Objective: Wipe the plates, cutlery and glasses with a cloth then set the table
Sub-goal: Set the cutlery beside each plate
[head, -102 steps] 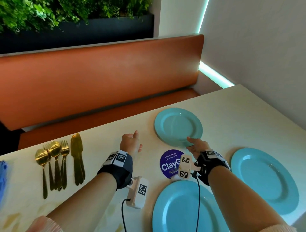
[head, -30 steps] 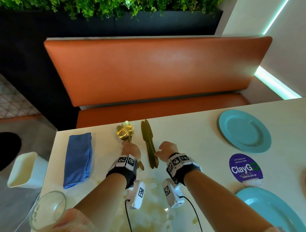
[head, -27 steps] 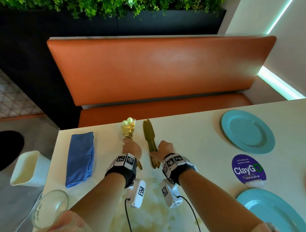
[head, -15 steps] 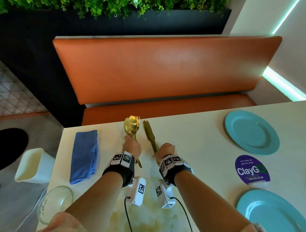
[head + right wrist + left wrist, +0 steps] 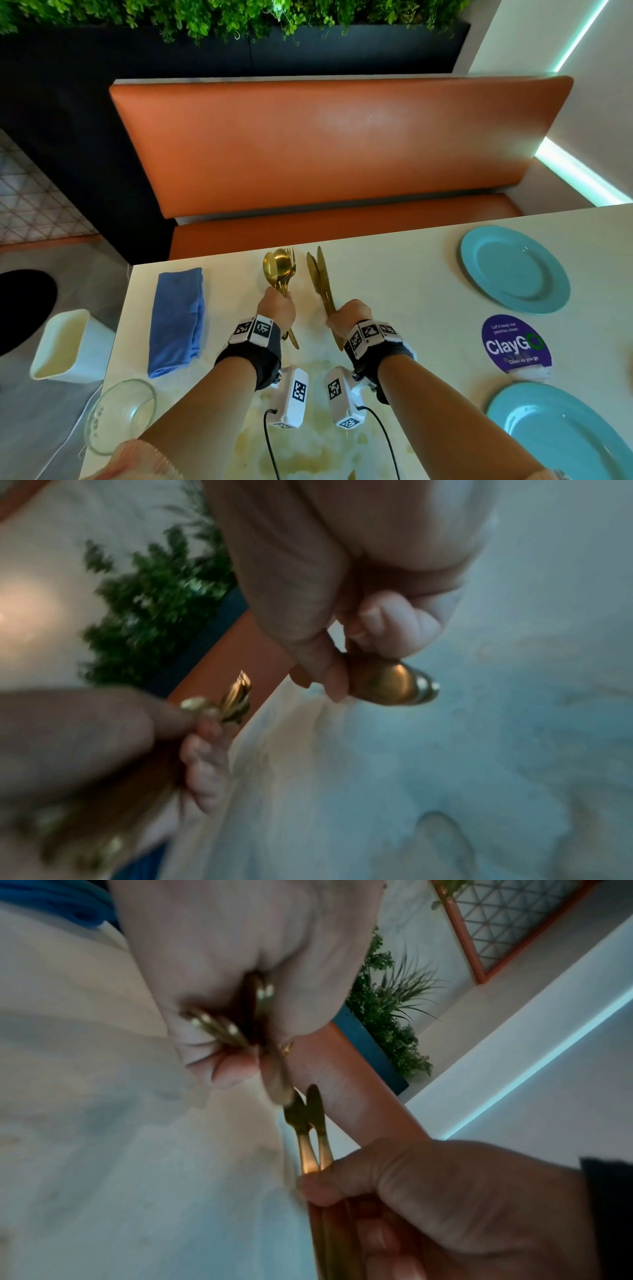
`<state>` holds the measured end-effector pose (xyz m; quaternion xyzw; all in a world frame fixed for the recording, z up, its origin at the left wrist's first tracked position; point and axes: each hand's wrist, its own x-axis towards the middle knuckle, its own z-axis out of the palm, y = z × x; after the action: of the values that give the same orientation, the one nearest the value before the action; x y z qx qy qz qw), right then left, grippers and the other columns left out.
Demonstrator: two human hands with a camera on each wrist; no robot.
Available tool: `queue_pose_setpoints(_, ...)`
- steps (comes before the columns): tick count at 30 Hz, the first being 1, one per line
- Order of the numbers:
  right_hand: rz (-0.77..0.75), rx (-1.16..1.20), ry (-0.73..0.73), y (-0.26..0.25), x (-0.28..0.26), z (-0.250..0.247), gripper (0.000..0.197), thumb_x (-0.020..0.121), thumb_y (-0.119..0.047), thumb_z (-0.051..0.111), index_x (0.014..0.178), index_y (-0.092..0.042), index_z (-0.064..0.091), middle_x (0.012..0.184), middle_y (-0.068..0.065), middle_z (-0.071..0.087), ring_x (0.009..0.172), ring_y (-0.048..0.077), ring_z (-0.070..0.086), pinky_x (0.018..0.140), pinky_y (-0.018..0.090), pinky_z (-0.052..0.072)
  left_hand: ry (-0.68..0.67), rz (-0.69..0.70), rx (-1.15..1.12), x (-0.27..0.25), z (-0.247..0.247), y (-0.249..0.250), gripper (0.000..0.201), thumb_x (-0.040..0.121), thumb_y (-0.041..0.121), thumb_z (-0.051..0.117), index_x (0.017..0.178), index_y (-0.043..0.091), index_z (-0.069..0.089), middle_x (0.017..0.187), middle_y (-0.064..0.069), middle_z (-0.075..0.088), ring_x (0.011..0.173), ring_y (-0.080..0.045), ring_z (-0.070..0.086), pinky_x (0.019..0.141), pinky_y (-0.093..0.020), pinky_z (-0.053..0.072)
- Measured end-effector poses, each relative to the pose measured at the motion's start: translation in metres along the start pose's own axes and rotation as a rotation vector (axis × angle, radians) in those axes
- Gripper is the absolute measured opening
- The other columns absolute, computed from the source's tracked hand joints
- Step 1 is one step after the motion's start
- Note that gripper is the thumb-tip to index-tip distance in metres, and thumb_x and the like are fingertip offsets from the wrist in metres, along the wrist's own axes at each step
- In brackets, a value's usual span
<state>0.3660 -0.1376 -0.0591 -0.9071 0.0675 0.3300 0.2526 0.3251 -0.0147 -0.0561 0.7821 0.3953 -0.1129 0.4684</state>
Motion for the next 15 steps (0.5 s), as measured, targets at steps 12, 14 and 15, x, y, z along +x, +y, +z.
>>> queue_pose_setpoints(12, -0.078, 0.683, -0.198, 0.029, -0.055, -0.047, 0.013, 0.085, -0.012, 0.065, 0.081, 0.0, 0.067, 0.067, 0.012, 0.058, 0.05, 0.012, 0.036, 0.047, 0.021, 0.032, -0.25, 0.064, -0.44, -0.06, 0.014, 0.031, 0.016, 0.102, 0.018, 0.039, 0.105, 0.004, 0.046, 0.122, -0.011, 0.064, 0.078, -0.023, 0.068, 0.067, -0.032, 0.056)
queue_pose_setpoints(14, -0.098, 0.661, -0.195, 0.035, -0.069, -0.051, 0.02, 0.084, -0.014, 0.065, 0.093, 0.003, 0.07, 0.077, 0.012, 0.061, 0.052, 0.011, 0.036, 0.048, 0.02, 0.032, -0.277, 0.109, -0.412, -0.074, 0.017, 0.036, 0.018, 0.102, 0.023, 0.039, 0.101, 0.007, 0.047, 0.118, -0.007, 0.066, 0.089, -0.027, 0.067, 0.08, -0.038, 0.054)
queue_pose_setpoints(15, -0.099, 0.655, -0.183, 0.039, -0.076, -0.052, 0.018, 0.084, -0.014, 0.065, 0.092, 0.001, 0.071, 0.076, 0.01, 0.057, 0.053, 0.011, 0.036, 0.048, 0.02, 0.032, -0.282, 0.133, -0.386, -0.082, 0.017, 0.037, 0.022, 0.102, 0.025, 0.039, 0.104, 0.006, 0.048, 0.114, -0.006, 0.066, 0.088, -0.026, 0.066, 0.08, -0.038, 0.054)
